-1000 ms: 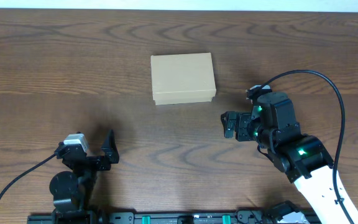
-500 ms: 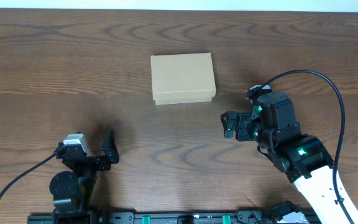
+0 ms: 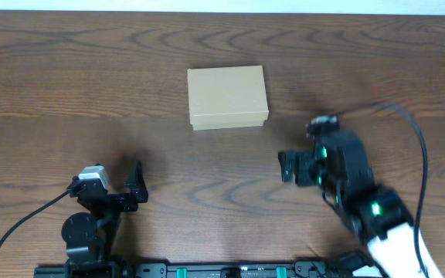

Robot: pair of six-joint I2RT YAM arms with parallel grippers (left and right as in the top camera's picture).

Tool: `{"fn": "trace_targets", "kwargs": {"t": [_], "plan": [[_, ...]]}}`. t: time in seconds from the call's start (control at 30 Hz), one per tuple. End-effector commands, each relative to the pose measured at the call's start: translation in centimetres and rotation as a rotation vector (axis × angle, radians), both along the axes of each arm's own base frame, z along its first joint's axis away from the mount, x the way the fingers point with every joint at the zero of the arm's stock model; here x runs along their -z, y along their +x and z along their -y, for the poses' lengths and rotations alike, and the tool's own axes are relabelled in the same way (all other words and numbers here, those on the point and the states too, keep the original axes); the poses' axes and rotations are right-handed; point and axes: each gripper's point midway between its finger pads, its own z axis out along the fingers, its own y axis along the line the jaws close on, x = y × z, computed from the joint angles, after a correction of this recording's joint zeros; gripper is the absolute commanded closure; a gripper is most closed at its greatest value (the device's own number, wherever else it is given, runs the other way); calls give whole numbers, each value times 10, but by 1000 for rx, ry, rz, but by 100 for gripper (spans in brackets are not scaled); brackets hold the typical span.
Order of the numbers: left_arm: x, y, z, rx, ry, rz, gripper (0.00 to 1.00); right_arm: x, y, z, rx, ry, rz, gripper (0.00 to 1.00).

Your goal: Pack container

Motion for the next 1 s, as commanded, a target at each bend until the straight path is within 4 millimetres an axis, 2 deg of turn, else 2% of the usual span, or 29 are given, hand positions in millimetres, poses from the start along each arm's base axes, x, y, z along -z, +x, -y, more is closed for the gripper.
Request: {"fn": "trace_targets", "kwargs": {"t": [0.0, 0.23, 0.6, 0.7, 0.97], "plan": [[12, 0, -3, -17, 0, -23, 4, 7, -22, -4, -141, -61, 153, 1], [12, 0, -3, -17, 0, -23, 5, 17, -47, 4, -163, 7, 342, 1], [12, 0, -3, -17, 0, -23, 5, 51, -53, 7, -157, 29, 382, 1], [12, 0, -3, -17, 0, -23, 5, 43, -52, 7, -156, 39, 415, 1], [12, 0, -3, -17, 0, -23, 5, 43, -52, 7, -157, 40, 415, 1]]}}
